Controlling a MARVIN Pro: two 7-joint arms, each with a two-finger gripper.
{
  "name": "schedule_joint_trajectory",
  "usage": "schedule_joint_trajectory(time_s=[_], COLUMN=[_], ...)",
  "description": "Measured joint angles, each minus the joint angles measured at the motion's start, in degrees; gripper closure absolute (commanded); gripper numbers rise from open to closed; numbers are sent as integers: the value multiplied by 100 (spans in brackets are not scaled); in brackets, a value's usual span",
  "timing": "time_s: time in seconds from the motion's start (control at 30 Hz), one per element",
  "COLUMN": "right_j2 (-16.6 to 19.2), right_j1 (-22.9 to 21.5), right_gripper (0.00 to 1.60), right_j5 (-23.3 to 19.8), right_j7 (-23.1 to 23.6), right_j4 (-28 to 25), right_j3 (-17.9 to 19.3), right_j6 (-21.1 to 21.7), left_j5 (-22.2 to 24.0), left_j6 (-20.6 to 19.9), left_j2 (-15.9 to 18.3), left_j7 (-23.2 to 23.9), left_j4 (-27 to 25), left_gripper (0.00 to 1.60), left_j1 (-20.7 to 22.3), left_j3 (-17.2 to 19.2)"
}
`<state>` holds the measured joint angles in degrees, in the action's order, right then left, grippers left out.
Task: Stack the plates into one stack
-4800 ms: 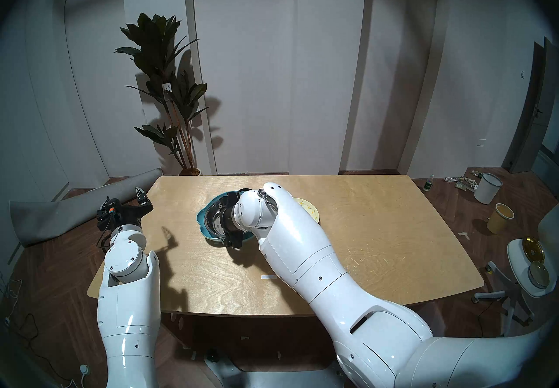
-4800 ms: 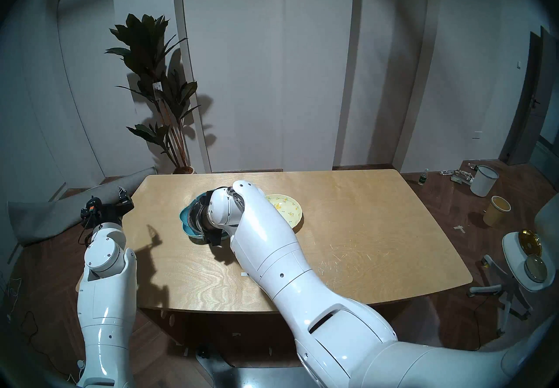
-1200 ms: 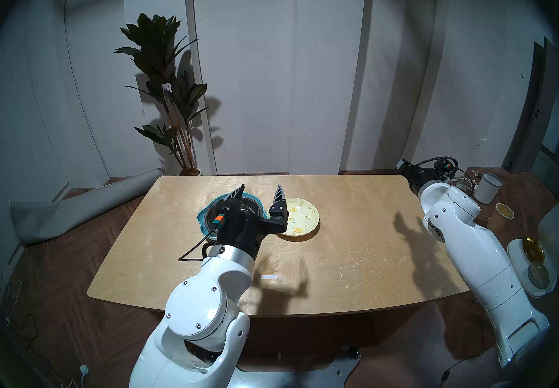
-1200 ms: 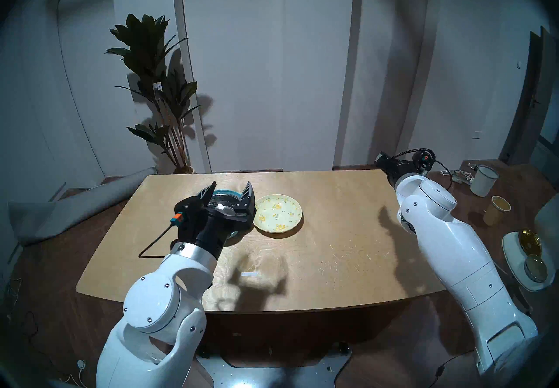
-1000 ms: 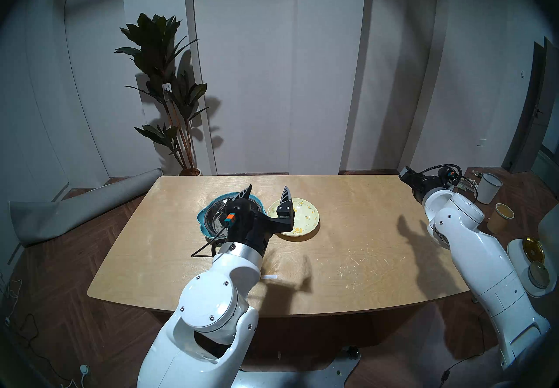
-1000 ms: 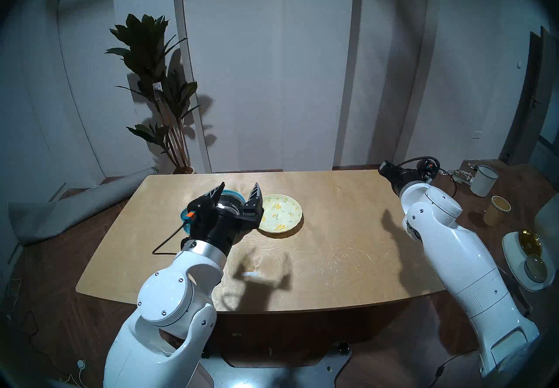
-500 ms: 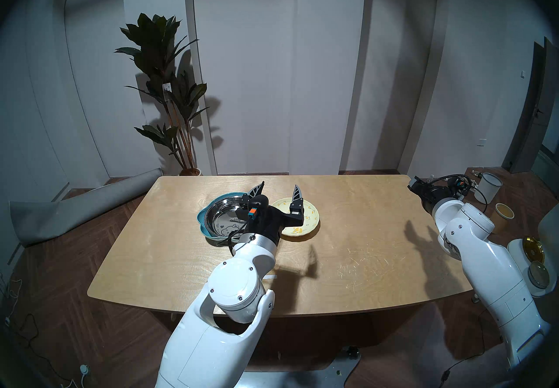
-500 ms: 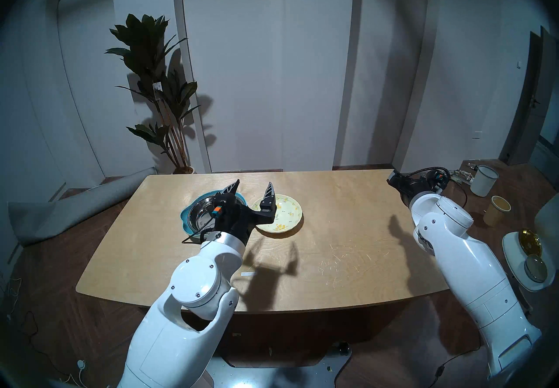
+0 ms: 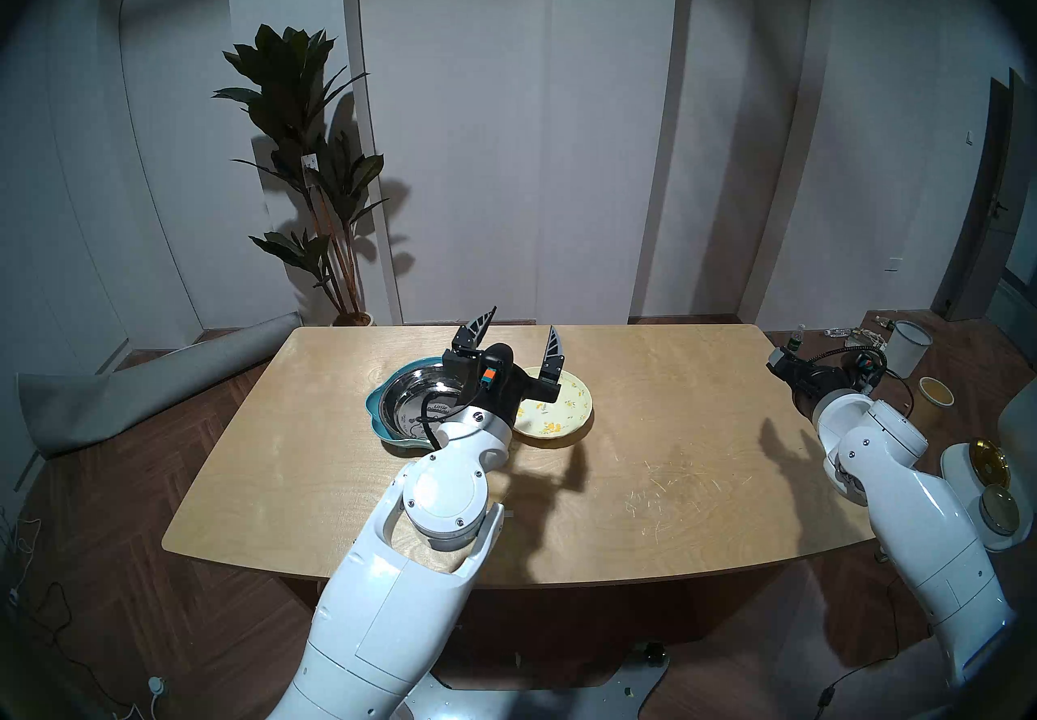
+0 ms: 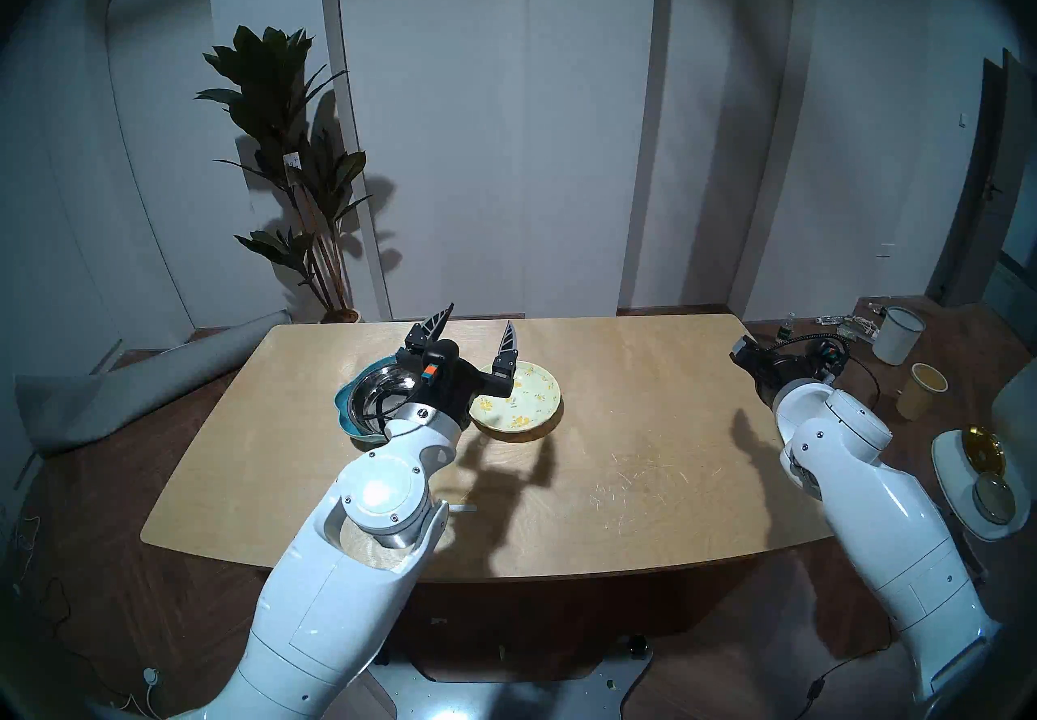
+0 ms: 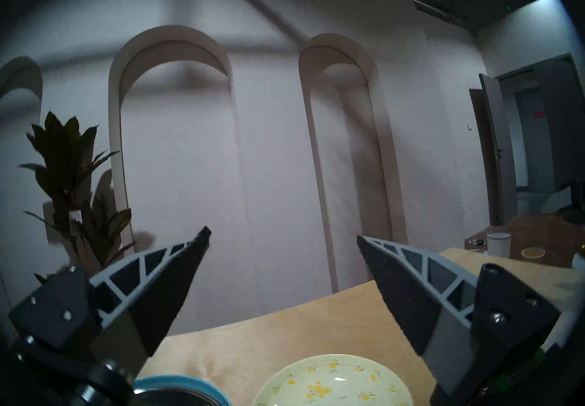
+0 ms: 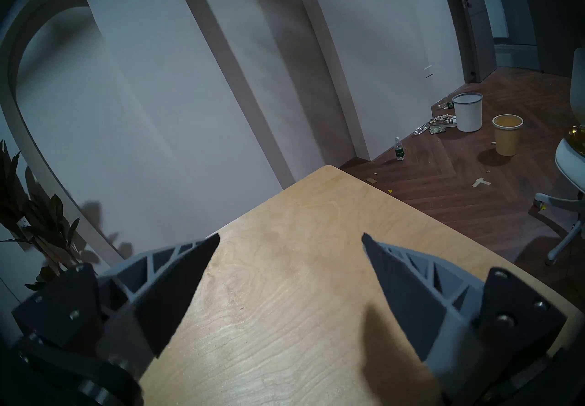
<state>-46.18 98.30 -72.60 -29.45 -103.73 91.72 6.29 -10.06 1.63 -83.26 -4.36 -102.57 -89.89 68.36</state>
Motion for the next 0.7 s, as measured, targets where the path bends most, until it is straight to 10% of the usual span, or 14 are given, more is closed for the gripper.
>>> schedule_joint_trajectory(time_s=[0.7], right_j2=[127], right_j1=[566], right_gripper=[0], right_j5=[0], right_j7=[585], right_j4=[-235], right_j3=[363], right_j6=[-151], left_j5=[-1036], left_j6=[1543], left_j2=[1148], left_j7=[1562], left_j4=[626], left_gripper=[0], left_j1=[983], left_j3=[264])
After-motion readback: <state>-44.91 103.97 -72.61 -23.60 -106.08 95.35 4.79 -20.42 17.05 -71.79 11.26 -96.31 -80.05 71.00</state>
